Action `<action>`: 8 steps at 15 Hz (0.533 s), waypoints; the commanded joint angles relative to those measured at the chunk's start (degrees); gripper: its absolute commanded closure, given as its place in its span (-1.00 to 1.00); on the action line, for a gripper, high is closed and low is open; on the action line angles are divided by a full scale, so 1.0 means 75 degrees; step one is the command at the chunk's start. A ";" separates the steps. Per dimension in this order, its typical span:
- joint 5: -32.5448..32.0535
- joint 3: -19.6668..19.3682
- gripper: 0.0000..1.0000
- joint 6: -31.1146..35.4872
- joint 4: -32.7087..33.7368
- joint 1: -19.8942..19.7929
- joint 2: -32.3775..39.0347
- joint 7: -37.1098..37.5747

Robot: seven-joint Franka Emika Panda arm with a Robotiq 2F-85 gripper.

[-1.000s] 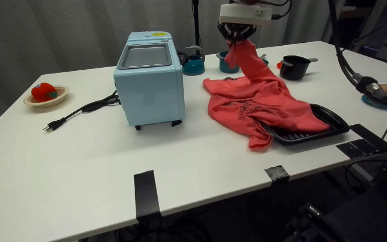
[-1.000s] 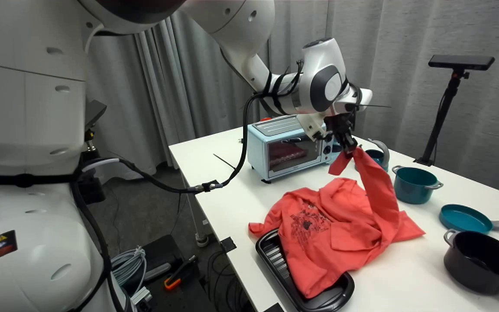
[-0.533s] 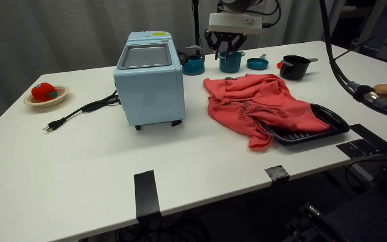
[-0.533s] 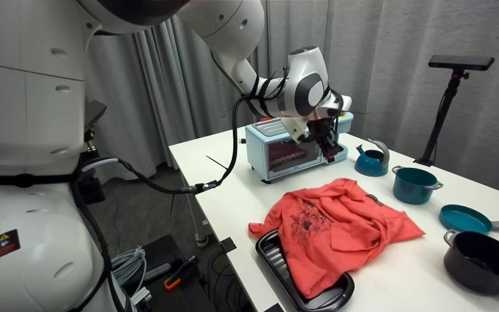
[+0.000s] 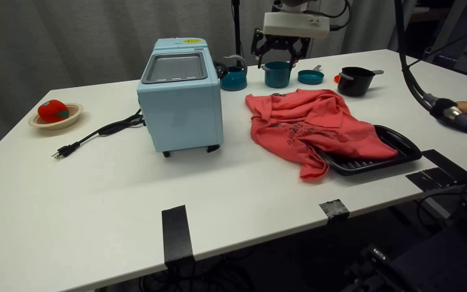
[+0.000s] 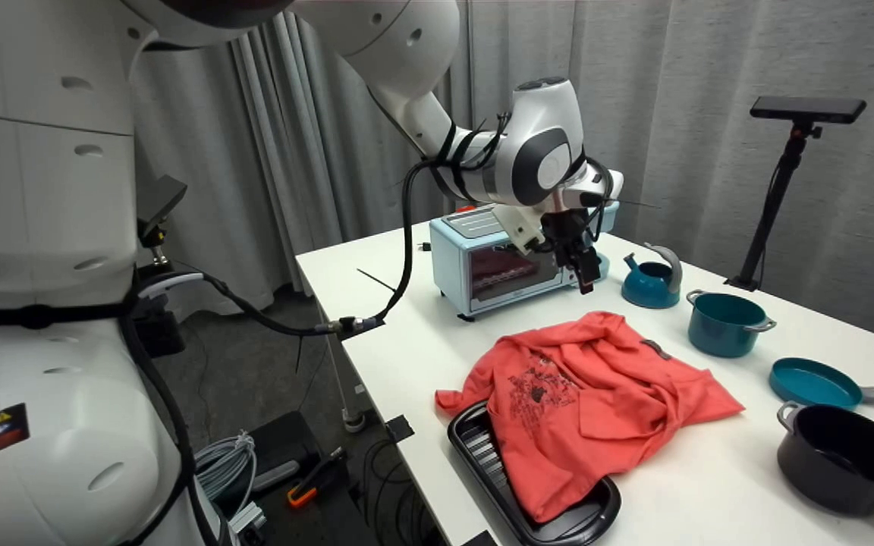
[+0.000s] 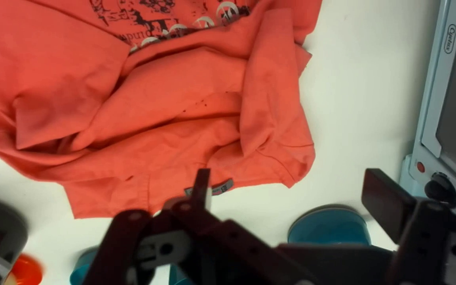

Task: Fold the sweatshirt sleeves

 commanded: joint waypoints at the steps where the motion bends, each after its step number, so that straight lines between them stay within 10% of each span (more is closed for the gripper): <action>1: 0.0417 0.0015 -1.00 -0.0527 -0.0543 -0.0213 -0.0743 -0.0659; 8: -0.0170 -0.0339 -1.00 -0.1736 -0.0972 -0.0463 -0.1819 -0.0937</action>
